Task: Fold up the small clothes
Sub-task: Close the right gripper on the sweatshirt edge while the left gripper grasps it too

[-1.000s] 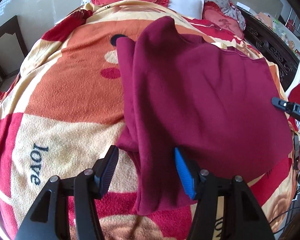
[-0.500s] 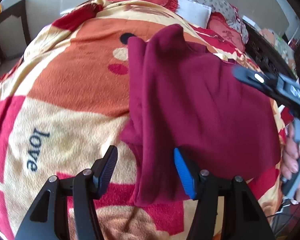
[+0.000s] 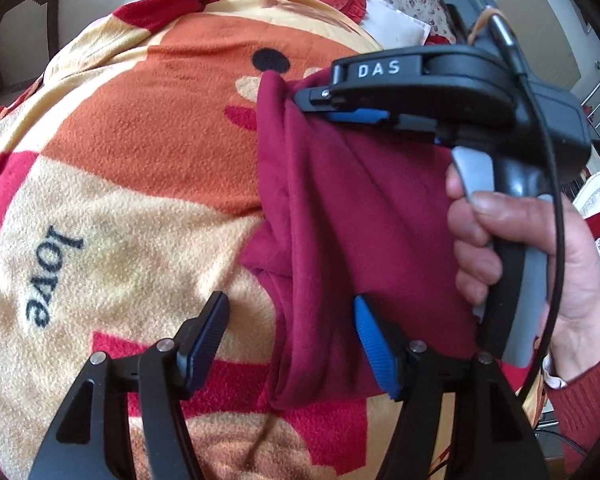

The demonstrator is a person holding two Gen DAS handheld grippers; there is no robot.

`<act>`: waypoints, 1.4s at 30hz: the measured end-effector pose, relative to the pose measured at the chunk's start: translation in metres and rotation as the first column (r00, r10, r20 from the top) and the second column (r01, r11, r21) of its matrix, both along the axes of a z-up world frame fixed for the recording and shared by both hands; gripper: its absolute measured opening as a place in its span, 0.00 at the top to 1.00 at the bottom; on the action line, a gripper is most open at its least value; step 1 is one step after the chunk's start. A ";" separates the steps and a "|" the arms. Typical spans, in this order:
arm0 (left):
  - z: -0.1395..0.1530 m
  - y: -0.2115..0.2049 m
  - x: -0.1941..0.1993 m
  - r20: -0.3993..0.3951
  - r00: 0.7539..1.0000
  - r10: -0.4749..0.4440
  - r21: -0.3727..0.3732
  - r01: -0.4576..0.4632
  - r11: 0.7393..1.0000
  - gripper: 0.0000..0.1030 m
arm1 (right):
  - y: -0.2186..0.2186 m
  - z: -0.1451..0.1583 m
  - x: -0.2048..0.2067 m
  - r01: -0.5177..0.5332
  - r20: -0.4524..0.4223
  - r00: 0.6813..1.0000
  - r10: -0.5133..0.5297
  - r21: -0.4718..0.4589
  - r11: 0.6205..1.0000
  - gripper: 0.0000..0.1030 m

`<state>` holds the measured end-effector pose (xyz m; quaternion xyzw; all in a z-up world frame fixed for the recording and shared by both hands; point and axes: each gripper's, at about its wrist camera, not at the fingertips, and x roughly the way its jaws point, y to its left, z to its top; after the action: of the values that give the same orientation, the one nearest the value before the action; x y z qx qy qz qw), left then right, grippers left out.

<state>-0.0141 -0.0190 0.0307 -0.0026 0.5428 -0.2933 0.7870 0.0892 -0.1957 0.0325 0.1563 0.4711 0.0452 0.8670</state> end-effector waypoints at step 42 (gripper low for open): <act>-0.002 0.004 -0.007 0.012 0.999 0.032 -0.022 -0.032 0.999 0.27 | 0.010 0.008 0.003 -0.002 0.002 1.000 0.002 0.100 0.995 0.89</act>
<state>-0.0213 -0.0153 0.0290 -0.0182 0.5345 -0.2868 0.7948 0.0923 -0.1861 0.0407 0.1990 0.4676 0.0696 0.8584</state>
